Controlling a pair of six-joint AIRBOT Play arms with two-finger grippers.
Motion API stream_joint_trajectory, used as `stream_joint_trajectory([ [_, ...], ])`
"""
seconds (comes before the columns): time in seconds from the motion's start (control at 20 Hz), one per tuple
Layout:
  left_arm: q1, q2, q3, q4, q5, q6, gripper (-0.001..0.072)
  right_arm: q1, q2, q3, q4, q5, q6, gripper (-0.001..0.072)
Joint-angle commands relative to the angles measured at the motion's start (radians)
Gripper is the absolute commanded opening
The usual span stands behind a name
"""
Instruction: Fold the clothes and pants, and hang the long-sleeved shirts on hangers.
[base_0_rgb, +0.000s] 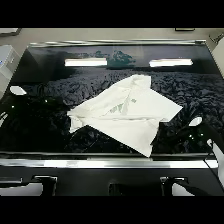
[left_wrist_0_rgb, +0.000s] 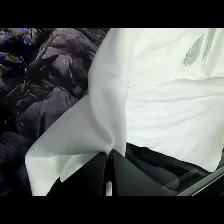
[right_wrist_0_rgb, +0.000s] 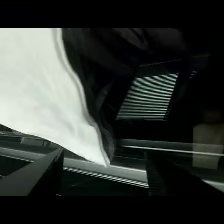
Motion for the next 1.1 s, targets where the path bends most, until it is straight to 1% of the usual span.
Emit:
stream_joint_trajectory([
  [0.0, -0.002, -0.001, -0.001, 0.000, -0.003, 0.000, 0.0024, 0.000, 0.034, -0.110, 0.171, -0.069, -0.053, 0.0567],
  [0.05, -0.002, -0.001, -0.001, -0.001, -0.005, 0.000, 0.0023, 0.011, 0.034, -0.119, 0.200, -0.090, -0.052, 0.0567],
  [0.1, -0.002, -0.001, -0.001, -0.003, -0.011, -0.001, 0.0024, 0.040, 0.034, -0.124, 0.194, -0.110, -0.048, 0.0567],
  [0.2, -0.002, -0.001, -0.001, -0.003, -0.024, -0.001, 0.0024, 0.141, 0.032, -0.129, 0.168, -0.171, -0.001, 0.0562],
  [0.25, -0.002, 0.000, -0.001, -0.003, -0.031, -0.001, 0.0023, 0.183, 0.032, -0.128, 0.174, -0.206, 0.015, 0.0436],
  [0.3, -0.002, 0.001, -0.001, -0.003, -0.037, -0.005, 0.0023, 0.215, 0.032, -0.121, 0.195, -0.223, 0.016, 0.0221],
  [0.35, -0.002, 0.005, 0.002, -0.004, -0.038, -0.008, 0.0023, 0.228, 0.032, -0.099, 0.208, -0.214, 0.015, 0.0036],
  [0.4, -0.002, 0.014, 0.008, -0.013, -0.037, -0.007, 0.0023, 0.228, 0.038, -0.064, 0.209, -0.195, -0.008, 0.0036],
  [0.5, 0.005, 0.049, 0.070, -0.026, -0.026, -0.007, 0.0022, 0.219, 0.088, 0.063, 0.158, -0.162, -0.034, 0.0035],
  [0.6, 0.025, 0.104, 0.209, -0.056, 0.008, 0.003, 0.0022, 0.183, 0.172, 0.272, 0.077, -0.155, -0.034, 0.0035],
  [0.65, 0.038, 0.138, 0.301, -0.080, 0.037, 0.036, 0.0022, 0.152, 0.216, 0.398, 0.039, -0.167, -0.033, 0.0035],
  [0.75, 0.060, 0.227, 0.530, -0.109, 0.133, 0.140, 0.0022, 0.075, 0.306, 0.702, -0.041, -0.216, -0.034, 0.0035],
  [0.8, 0.072, 0.275, 0.649, -0.108, 0.203, 0.140, 0.0023, 0.042, 0.346, 0.843, -0.087, -0.248, -0.034, 0.0035],
  [0.9, 0.103, 0.369, 0.833, -0.108, 0.319, 0.110, 0.0022, -0.003, 0.424, 1.090, -0.184, -0.312, -0.034, 0.0036],
  [1.0, 0.115, 0.492, 0.884, -0.108, 0.388, 0.073, 0.0023, -0.008, 0.509, 1.236, -0.261, -0.332, -0.033, 0.0036],
  [1.05, 0.114, 0.557, 0.867, -0.108, 0.393, 0.061, 0.0022, -0.008, 0.556, 1.265, -0.261, -0.336, -0.031, 0.0036],
])
